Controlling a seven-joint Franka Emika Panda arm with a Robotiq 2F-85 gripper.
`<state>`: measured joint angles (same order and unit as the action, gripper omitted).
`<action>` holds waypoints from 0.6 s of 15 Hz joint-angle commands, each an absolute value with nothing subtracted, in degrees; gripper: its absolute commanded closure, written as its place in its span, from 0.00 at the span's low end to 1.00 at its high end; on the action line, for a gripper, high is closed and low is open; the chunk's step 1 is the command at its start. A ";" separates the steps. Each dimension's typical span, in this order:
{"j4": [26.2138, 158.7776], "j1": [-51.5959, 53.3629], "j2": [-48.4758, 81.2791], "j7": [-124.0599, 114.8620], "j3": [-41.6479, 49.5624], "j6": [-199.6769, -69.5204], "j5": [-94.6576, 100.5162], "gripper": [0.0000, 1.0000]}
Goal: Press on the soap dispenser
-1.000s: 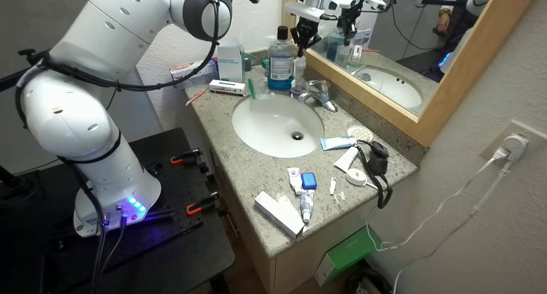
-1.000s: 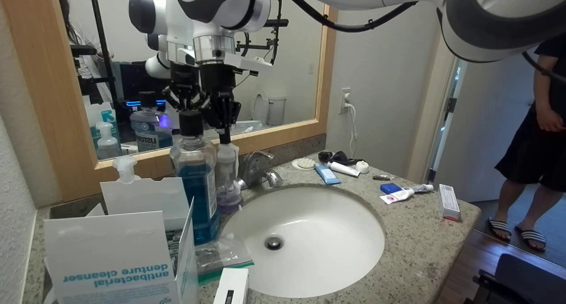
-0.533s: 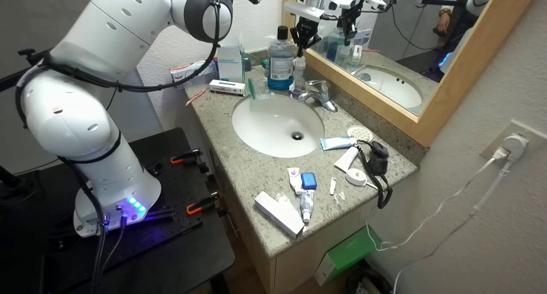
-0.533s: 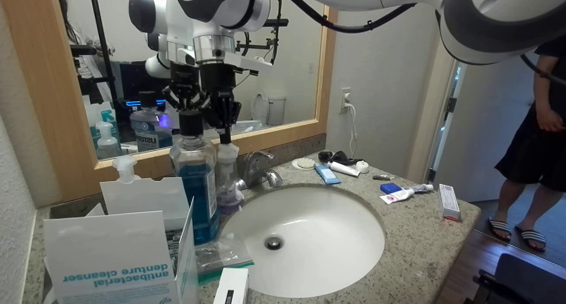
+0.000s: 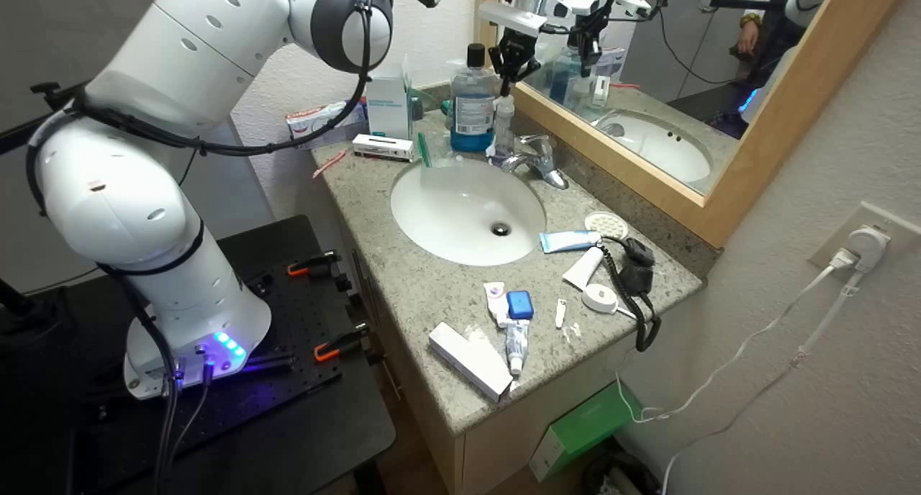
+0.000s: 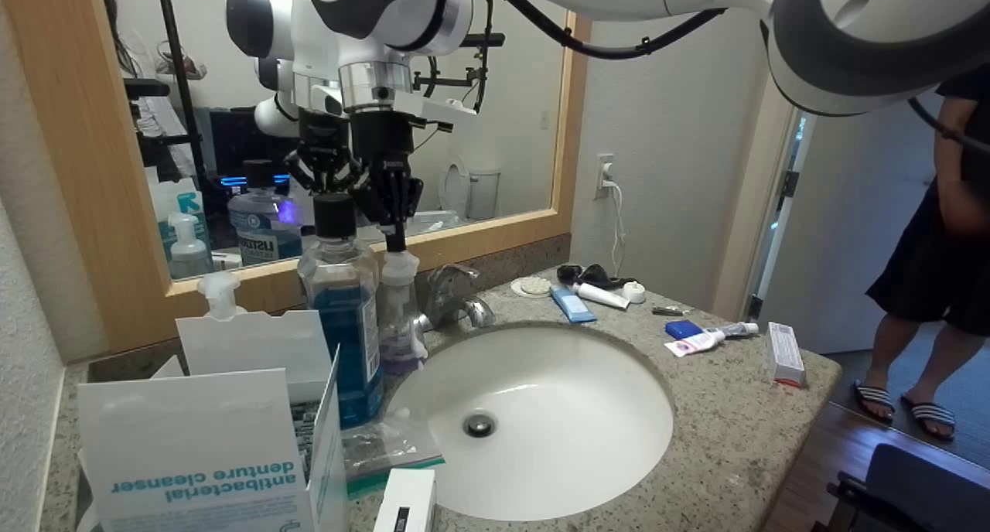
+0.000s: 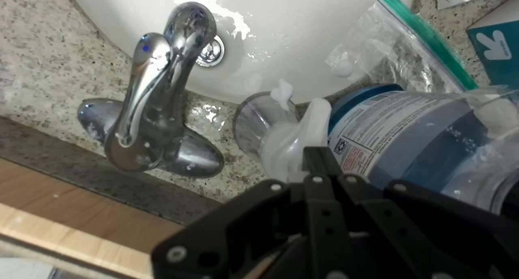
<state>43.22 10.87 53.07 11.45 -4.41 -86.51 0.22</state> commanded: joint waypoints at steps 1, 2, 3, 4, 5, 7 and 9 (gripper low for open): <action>41.58 10.16 56.76 12.52 -4.06 -89.10 0.48 1.00; 41.51 10.23 56.58 12.60 -4.04 -89.18 0.61 1.00; 41.45 10.27 56.43 12.75 -4.09 -88.98 0.62 1.00; 41.39 10.21 56.25 12.89 -4.23 -88.47 0.46 1.00; 41.45 10.22 55.99 12.87 -4.25 -88.22 0.43 1.00; 41.88 10.16 55.16 13.08 -4.37 -87.62 0.33 1.00; 42.57 10.13 54.09 12.62 -4.25 -87.71 0.37 1.00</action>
<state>43.21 10.87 53.01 11.45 -4.40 -86.30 0.27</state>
